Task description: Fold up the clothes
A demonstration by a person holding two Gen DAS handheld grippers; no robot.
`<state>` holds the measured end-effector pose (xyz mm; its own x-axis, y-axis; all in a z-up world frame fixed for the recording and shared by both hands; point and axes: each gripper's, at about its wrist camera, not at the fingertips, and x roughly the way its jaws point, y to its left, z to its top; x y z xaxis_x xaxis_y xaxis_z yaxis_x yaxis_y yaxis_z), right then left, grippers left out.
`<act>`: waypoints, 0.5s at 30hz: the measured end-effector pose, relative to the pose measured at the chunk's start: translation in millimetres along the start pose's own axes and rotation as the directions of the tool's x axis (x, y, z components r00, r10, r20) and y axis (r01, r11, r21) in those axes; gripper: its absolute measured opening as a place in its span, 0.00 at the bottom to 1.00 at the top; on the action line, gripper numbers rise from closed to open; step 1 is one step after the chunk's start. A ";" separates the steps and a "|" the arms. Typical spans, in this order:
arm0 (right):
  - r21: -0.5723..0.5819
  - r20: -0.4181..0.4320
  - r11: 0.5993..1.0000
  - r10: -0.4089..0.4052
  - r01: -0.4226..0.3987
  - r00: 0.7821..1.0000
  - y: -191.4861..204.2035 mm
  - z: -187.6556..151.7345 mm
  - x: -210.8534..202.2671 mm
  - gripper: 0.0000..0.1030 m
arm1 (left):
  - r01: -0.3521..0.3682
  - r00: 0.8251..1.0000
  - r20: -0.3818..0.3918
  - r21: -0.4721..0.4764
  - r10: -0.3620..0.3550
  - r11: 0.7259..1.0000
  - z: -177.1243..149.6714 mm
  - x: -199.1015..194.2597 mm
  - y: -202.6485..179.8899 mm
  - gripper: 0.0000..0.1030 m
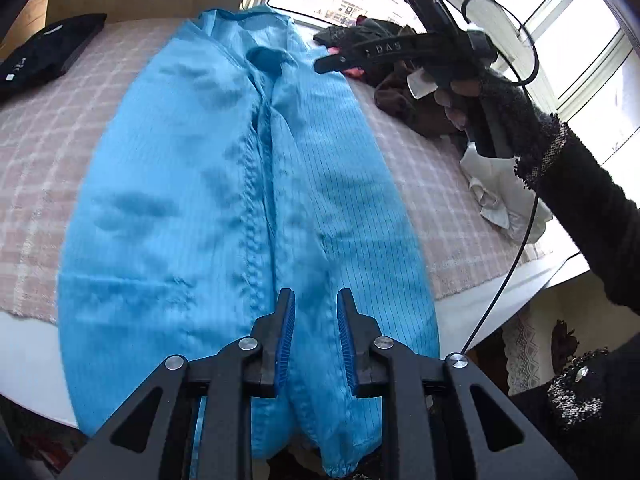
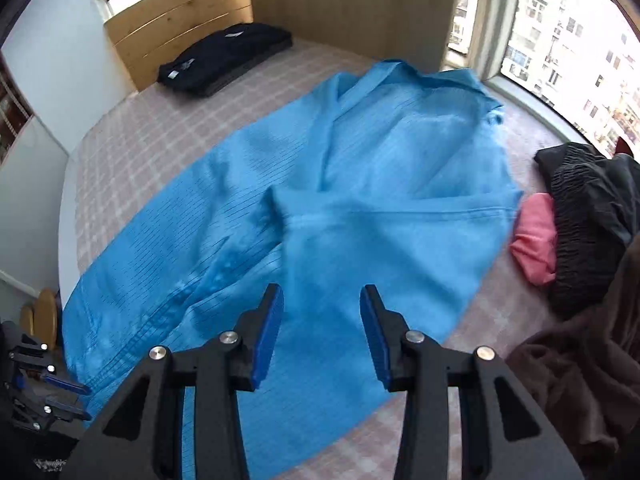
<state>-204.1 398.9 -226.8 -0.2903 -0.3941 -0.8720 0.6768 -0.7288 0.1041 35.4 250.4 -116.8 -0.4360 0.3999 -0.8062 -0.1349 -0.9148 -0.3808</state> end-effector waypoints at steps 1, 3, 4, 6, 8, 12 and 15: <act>0.049 0.014 0.999 -0.013 0.013 1.000 -22.8 10.4 -0.1 0.43 | -0.028 0.999 0.017 0.008 0.028 1.000 17.3 -6.0 11.0 0.26; 0.130 0.032 0.991 -0.036 0.031 0.999 -65.3 28.2 4.1 0.46 | -0.064 0.997 0.042 0.013 0.063 0.998 57.9 -10.8 39.1 0.28; 0.150 0.027 0.988 -0.046 0.042 0.999 -82.1 34.8 9.0 0.47 | -0.078 0.996 0.052 0.013 0.077 0.997 79.3 -12.0 54.2 0.28; 0.184 0.012 0.982 -0.040 0.037 0.999 -109.4 47.4 20.1 0.47 | -0.090 0.994 0.062 0.015 0.089 0.996 124.9 -6.9 86.6 0.29; 0.208 0.020 0.978 -0.001 -0.003 1.000 -127.0 55.9 27.6 0.47 | -0.095 0.994 0.049 0.032 0.093 0.995 171.2 10.0 114.7 0.35; 0.208 0.034 0.978 0.021 -0.027 0.999 -145.1 75.1 42.7 0.52 | -0.049 0.999 -0.011 0.049 0.049 0.998 249.0 61.2 161.8 0.36; 0.196 0.009 0.980 0.026 -0.027 1.000 -153.7 88.2 62.7 0.55 | -0.001 0.999 -0.046 0.035 0.003 0.999 291.1 95.6 189.2 0.40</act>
<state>-385.9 436.8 -255.3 -0.2787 -0.4177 -0.8648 0.5387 -0.8134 0.2194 -290.9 98.8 -134.1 -0.3953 0.3998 -0.8270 -0.1659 -0.9166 -0.3638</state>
